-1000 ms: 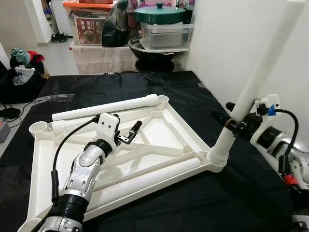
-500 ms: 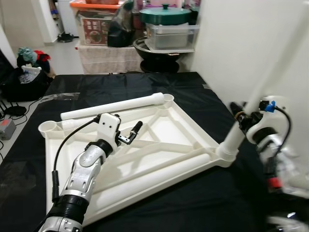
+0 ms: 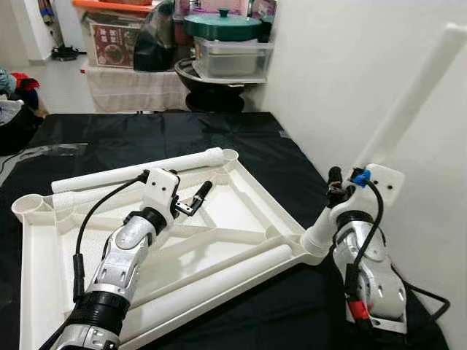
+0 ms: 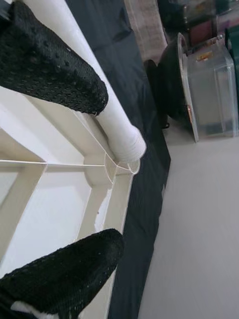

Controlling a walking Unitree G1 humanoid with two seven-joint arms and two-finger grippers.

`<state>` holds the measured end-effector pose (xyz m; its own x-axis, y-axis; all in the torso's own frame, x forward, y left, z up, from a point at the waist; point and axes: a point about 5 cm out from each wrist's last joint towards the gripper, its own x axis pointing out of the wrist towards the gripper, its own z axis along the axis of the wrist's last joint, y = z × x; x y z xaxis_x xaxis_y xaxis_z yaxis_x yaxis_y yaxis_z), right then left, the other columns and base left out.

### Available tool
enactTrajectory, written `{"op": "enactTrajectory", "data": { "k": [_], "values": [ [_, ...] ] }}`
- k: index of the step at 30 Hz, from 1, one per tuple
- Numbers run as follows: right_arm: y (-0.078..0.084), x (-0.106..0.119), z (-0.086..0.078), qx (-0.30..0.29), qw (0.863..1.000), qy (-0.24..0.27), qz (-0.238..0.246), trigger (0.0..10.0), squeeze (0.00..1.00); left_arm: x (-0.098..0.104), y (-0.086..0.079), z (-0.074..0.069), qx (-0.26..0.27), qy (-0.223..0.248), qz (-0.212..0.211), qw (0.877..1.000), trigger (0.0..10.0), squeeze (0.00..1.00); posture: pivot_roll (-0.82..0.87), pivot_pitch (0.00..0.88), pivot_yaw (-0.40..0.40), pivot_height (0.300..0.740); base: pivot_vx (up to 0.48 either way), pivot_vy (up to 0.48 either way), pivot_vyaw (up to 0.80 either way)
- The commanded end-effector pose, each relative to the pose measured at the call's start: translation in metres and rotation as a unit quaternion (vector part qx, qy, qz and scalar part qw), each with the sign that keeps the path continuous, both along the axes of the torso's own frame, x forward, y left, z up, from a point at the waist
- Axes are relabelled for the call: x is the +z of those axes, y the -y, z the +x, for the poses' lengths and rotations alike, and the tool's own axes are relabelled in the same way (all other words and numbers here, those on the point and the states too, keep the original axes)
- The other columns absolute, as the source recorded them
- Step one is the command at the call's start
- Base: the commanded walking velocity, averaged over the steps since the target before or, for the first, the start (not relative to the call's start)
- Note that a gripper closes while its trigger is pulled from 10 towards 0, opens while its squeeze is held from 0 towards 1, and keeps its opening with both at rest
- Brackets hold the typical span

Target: Building children table

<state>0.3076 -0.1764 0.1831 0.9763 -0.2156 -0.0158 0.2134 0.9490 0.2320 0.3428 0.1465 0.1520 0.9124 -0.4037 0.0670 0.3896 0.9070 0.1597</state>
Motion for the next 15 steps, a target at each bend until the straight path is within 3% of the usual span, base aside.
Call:
{"op": "enactTrajectory", "data": {
  "k": [1, 4, 5, 6, 8, 10, 11, 14, 15],
  "values": [
    [-0.005, -0.005, 0.000, 0.033, 0.999, -0.008, 0.015, 10.0, 1.00, -0.004, -0.001, 0.000, 0.003, -0.009, 0.002, 1.000, 10.0, 0.00, 0.03, 0.000, -0.066, 0.740, 0.000, 0.000, 0.00],
    [-0.004, -0.002, 0.000, 0.036, 0.999, -0.001, 0.019, 10.0, 1.00, -0.005, -0.001, 0.000, 0.003, -0.009, 0.001, 1.000, 10.0, 0.00, 0.03, 0.000, -0.066, 0.740, 0.000, 0.000, 0.00],
    [-0.006, 0.007, -0.001, 0.083, 0.996, 0.023, 0.021, 10.0, 1.00, -0.005, 0.000, -0.001, 0.002, -0.008, 0.000, 1.000, 10.0, 0.00, 0.03, 0.000, -0.067, 0.740, 0.000, 0.000, 0.00],
    [-0.009, 0.016, -0.003, 0.150, 0.987, 0.046, 0.025, 10.0, 0.23, -0.005, -0.001, -0.001, 0.003, -0.009, 0.002, 1.000, 10.0, 0.00, 0.03, 0.000, -0.065, 0.740, 0.000, 0.000, 0.00],
    [-0.014, 0.026, -0.007, 0.223, 0.972, 0.068, 0.027, 10.0, 0.23, -0.005, -0.002, -0.001, 0.004, -0.009, 0.004, 1.000, 10.0, 0.00, 0.03, 0.000, -0.065, 0.740, 0.000, 0.000, 0.00],
    [-0.015, 0.027, -0.008, 0.232, 0.970, 0.070, 0.027, 10.0, 0.23, -0.005, -0.002, -0.001, 0.004, -0.009, 0.004, 1.000, 10.0, 0.00, 0.03, 0.000, -0.065, 0.740, 0.000, 0.000, 0.00],
    [-0.015, 0.027, -0.008, 0.231, 0.970, 0.069, 0.027, 10.0, 0.00, -0.005, -0.002, -0.001, 0.004, -0.009, 0.004, 1.000, 10.0, 0.00, 0.03, 0.000, -0.065, 0.740, 0.000, 0.000, 0.00],
    [0.019, 0.037, -0.009, 0.355, 0.930, 0.086, -0.046, 10.0, 0.00, -0.002, 0.000, 0.002, 0.000, -0.003, 0.006, 1.000, 10.0, 0.00, 0.03, 0.000, -0.063, 0.740, 0.000, 0.000, 0.00],
    [0.019, 0.037, -0.009, 0.355, 0.930, 0.086, -0.046, 10.0, 0.00, -0.002, 0.000, 0.002, 0.000, -0.003, 0.006, 1.000, 10.0, 0.00, 0.03, 0.000, -0.063, 0.740, 0.000, 0.000, 0.00]
  ]
}}
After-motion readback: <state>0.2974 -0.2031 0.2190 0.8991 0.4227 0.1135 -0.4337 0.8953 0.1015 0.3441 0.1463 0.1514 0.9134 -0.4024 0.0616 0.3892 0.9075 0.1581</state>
